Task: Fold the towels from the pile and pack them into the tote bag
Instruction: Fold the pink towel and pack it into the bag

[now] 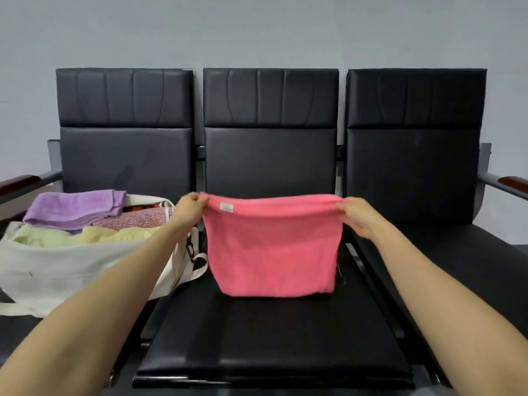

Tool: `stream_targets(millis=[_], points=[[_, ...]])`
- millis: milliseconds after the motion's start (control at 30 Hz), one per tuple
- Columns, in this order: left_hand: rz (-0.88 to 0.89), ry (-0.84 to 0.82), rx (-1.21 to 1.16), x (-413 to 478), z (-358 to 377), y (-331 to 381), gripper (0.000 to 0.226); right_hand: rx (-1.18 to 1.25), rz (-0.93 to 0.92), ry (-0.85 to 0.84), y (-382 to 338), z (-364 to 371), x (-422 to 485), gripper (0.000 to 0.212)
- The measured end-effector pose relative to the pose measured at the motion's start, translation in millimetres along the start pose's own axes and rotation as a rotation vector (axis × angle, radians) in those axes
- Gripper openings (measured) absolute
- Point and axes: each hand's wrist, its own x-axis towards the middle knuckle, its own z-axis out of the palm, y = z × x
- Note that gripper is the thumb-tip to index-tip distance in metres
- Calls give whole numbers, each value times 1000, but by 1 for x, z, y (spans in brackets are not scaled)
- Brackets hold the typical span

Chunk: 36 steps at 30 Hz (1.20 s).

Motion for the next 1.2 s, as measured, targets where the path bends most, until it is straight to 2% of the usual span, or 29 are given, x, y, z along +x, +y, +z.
stream_targets(millis=[67,100,167,267,433,567,733,833,1000,1100,1200], points=[[177,247,-114,5,-4,45,22,135,-249,146,-36,1,10,19],[270,289,-215,1,-7,67,23,176,-354,180,-52,0,9,19],[403,264,-376,-15,-10,91,25,249,-489,201,-73,-4,-2,19],[426,185,-436,-36,-17,79,21,285,-545,195,-70,-9,-26,19],[328,136,-353,-86,-29,30,20,124,-478,218,-29,-15,-76,22],[177,2,-249,-116,-33,-24,18,42,-379,96,14,-25,-105,20],[-130,-193,-207,-124,-24,-78,19,-45,-54,-108,80,-35,-104,16],[-268,-242,-108,-121,-10,-94,17,-274,95,-195,108,-34,-94,12],[-313,-202,43,-101,12,-106,17,-605,104,-174,115,-20,-71,14],[-276,-145,190,-86,22,-110,19,-697,88,-73,116,-12,-49,34],[-241,-155,413,-78,30,-120,21,-754,140,-36,129,-1,-35,29]])
